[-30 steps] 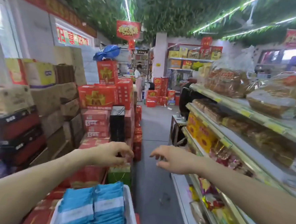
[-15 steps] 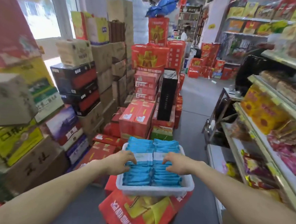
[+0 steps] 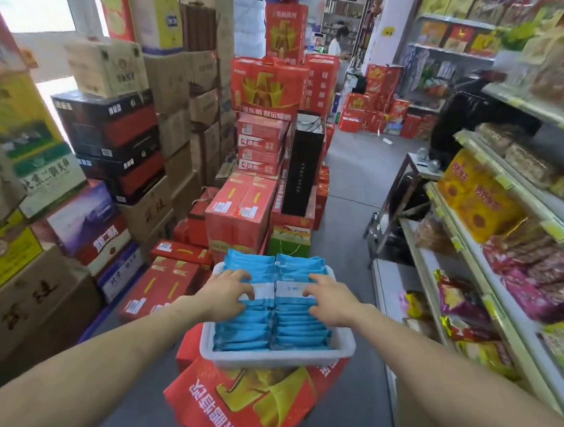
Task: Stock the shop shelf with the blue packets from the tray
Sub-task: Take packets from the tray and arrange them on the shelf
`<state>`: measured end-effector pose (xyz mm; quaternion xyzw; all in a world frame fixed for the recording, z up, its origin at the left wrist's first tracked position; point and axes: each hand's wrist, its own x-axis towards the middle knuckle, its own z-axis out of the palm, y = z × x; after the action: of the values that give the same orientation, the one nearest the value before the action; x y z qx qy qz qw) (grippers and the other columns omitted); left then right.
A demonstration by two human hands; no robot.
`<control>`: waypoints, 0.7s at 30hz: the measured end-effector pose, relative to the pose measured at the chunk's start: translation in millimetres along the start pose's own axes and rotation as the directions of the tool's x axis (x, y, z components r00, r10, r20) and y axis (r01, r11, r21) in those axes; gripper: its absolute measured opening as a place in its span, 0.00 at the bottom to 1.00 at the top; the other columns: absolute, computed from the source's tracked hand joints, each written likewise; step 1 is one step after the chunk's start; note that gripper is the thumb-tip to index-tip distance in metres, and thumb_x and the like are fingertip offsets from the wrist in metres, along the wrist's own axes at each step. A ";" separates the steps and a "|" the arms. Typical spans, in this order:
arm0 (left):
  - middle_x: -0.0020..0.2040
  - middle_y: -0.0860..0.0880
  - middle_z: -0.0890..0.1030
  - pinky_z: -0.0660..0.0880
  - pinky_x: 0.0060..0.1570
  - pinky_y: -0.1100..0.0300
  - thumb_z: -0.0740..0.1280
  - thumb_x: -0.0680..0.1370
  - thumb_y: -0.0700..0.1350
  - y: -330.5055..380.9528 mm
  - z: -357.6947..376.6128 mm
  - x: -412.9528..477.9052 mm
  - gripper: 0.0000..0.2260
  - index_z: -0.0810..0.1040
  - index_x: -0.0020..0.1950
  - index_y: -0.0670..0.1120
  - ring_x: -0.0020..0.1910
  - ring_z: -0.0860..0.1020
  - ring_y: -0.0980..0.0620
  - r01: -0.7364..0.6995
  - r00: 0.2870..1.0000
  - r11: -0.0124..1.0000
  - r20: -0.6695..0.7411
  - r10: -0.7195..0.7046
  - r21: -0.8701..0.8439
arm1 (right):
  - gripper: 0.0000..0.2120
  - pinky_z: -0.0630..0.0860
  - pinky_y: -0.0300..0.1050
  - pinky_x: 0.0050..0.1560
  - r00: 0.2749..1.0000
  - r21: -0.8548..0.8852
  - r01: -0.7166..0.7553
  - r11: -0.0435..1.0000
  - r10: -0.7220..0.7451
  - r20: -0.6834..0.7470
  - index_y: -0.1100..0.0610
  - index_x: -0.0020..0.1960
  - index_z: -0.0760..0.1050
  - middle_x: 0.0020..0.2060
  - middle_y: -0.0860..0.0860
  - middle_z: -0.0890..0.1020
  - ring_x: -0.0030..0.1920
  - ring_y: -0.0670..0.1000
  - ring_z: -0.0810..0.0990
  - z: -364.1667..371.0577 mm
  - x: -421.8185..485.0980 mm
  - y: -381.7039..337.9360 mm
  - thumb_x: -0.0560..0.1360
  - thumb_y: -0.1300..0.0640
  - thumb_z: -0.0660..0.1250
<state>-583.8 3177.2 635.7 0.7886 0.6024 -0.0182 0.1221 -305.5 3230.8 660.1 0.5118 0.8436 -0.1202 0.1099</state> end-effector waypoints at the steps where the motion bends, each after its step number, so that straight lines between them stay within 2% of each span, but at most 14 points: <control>1: 0.76 0.51 0.66 0.61 0.74 0.43 0.65 0.79 0.52 0.9 0.9 1.2 0.14 0.79 0.64 0.59 0.75 0.64 0.45 0.003 1.000 1.000 -0.017 -0.003 0.011 | 0.22 0.61 0.57 0.78 1.000 -0.004 0.002 1.000 -0.002 0.002 0.46 0.72 0.72 0.81 0.53 0.58 0.79 0.57 0.60 1.6 1.1 1.9 0.78 0.52 0.65; 4: 0.77 0.51 0.64 0.58 0.75 0.43 0.64 0.79 0.53 0.3 2.4 2.6 0.13 0.78 0.63 0.60 0.76 0.61 0.45 0.010 0.999 1.000 -0.032 -0.009 0.016 | 0.23 0.60 0.59 0.78 1.000 -0.007 0.005 1.000 -0.005 -0.018 0.44 0.71 0.72 0.82 0.52 0.57 0.80 0.58 0.58 6.0 5.1 6.2 0.77 0.52 0.66; 6: 0.75 0.52 0.65 0.59 0.73 0.44 0.64 0.79 0.53 -0.6 1.6 2.6 0.13 0.79 0.62 0.60 0.74 0.62 0.45 0.010 0.999 1.000 -0.031 -0.009 0.021 | 0.22 0.61 0.58 0.78 0.999 -0.011 -0.001 1.000 0.001 -0.036 0.44 0.71 0.73 0.80 0.52 0.60 0.79 0.57 0.60 7.4 7.5 5.3 0.77 0.51 0.66; 9: 0.69 0.53 0.67 0.61 0.69 0.45 0.64 0.79 0.53 -1.0 0.4 2.4 0.12 0.79 0.61 0.61 0.70 0.65 0.46 0.010 0.999 1.000 -0.032 -0.010 0.010 | 0.20 0.68 0.54 0.72 0.998 -0.023 0.016 1.000 -0.017 -0.060 0.45 0.69 0.74 0.69 0.51 0.69 0.69 0.55 0.68 6.4 11.8 2.0 0.77 0.51 0.66; 12: 0.69 0.53 0.67 0.61 0.69 0.45 0.64 0.79 0.52 -3.6 0.8 3.5 0.11 0.79 0.60 0.61 0.69 0.64 0.46 -0.004 0.999 1.000 -0.046 0.004 0.003 | 0.15 0.74 0.51 0.65 0.994 0.024 0.032 0.999 -0.030 -0.101 0.46 0.65 0.76 0.58 0.49 0.68 0.61 0.52 0.71 3.9 16.0 -2.3 0.78 0.53 0.65; 17: 0.71 0.53 0.66 0.62 0.68 0.45 0.65 0.79 0.51 -8.8 1.5 9.4 0.11 0.79 0.60 0.62 0.69 0.65 0.45 0.007 0.999 1.000 -0.045 -0.006 0.023 | 0.13 0.73 0.50 0.66 0.991 0.022 0.093 0.995 -0.090 -0.094 0.45 0.61 0.79 0.61 0.48 0.71 0.62 0.51 0.71 5.3 20.6 -2.2 0.79 0.57 0.65; 21: 0.65 0.54 0.71 0.65 0.64 0.47 0.64 0.79 0.48 -12.0 -1.0 16.5 0.12 0.80 0.58 0.61 0.63 0.69 0.47 -0.017 0.999 1.000 -0.030 0.017 0.007 | 0.17 0.72 0.53 0.66 0.990 -0.029 0.129 0.991 -0.131 -0.048 0.43 0.62 0.81 0.60 0.46 0.78 0.61 0.52 0.73 11.6 20.5 2.4 0.80 0.59 0.62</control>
<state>-590.9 3195.9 631.8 0.7943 0.5973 -0.0076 0.1106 -311.9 3245.4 642.6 0.4572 0.8791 -0.1032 0.0873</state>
